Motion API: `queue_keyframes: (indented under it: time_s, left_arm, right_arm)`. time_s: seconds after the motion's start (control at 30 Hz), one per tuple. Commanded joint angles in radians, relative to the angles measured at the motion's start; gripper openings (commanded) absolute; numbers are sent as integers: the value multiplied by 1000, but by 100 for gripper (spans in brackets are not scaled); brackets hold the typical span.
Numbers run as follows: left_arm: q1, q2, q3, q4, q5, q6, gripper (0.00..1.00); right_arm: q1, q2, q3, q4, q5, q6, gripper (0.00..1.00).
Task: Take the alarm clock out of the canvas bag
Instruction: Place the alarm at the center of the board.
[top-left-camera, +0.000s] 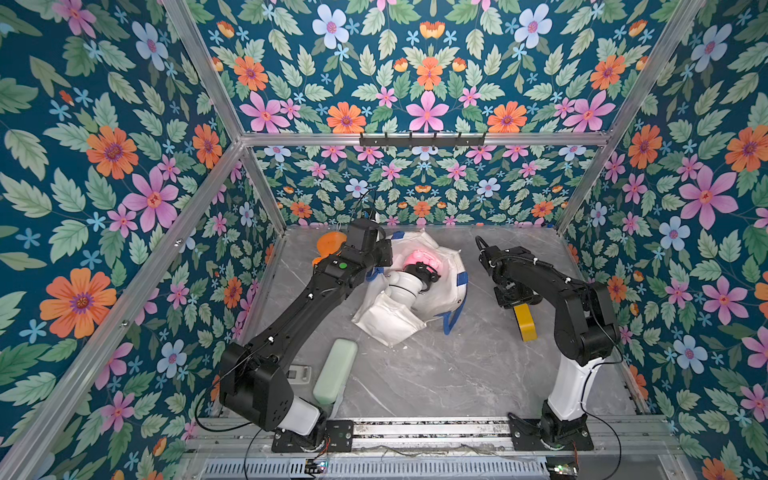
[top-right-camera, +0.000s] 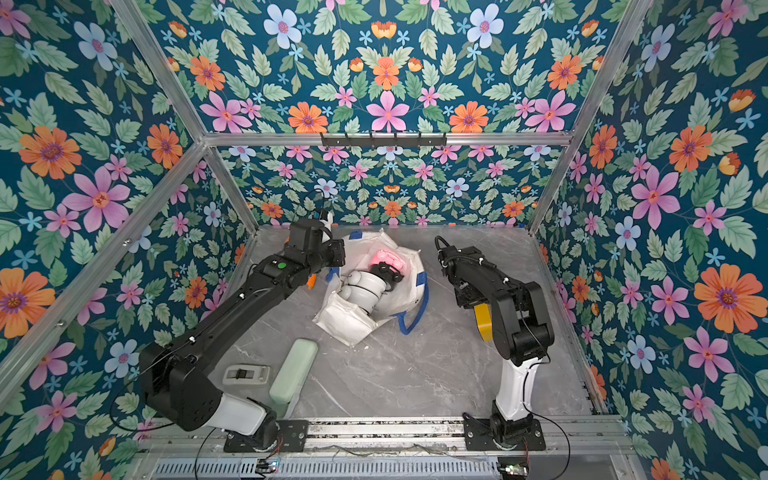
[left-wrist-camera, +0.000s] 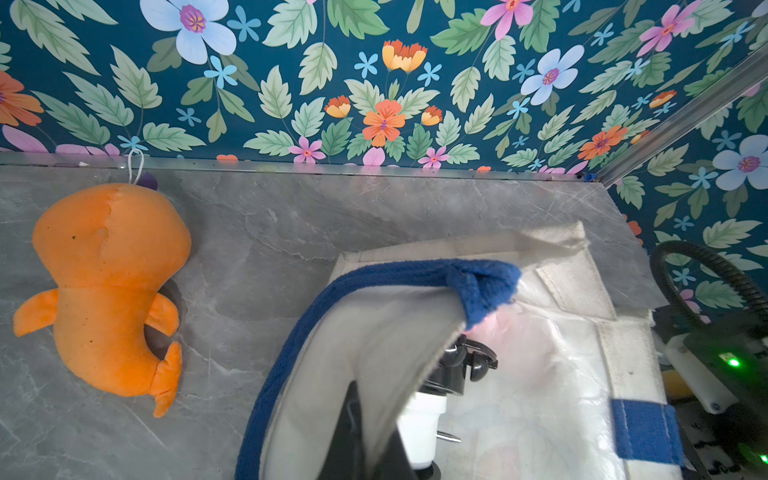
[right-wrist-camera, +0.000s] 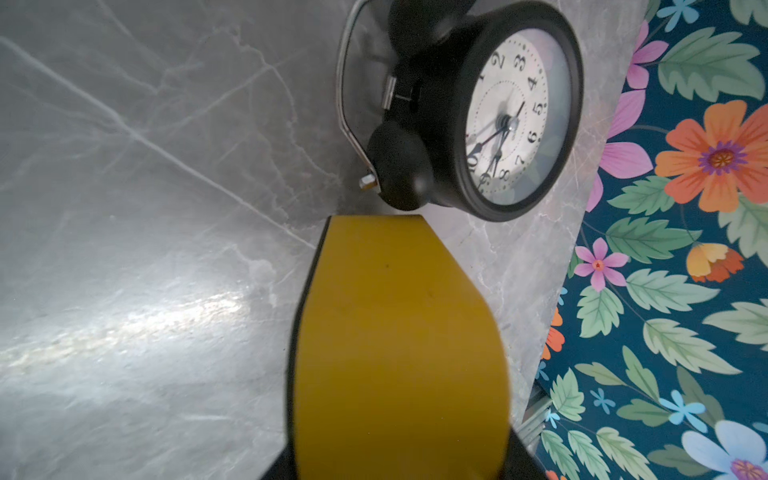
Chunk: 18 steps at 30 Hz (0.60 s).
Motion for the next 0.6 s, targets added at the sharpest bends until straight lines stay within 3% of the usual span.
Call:
queue_keyframes:
  time_s: [0.0, 0.57]
  left_arm:
    - [1, -11, 4, 40, 6, 0, 0]
    - [3, -15, 1, 36, 9, 0, 0]
  right_arm:
    - [2, 4, -4, -17, -5, 22, 27]
    - [11, 39, -18, 34, -69, 64, 44]
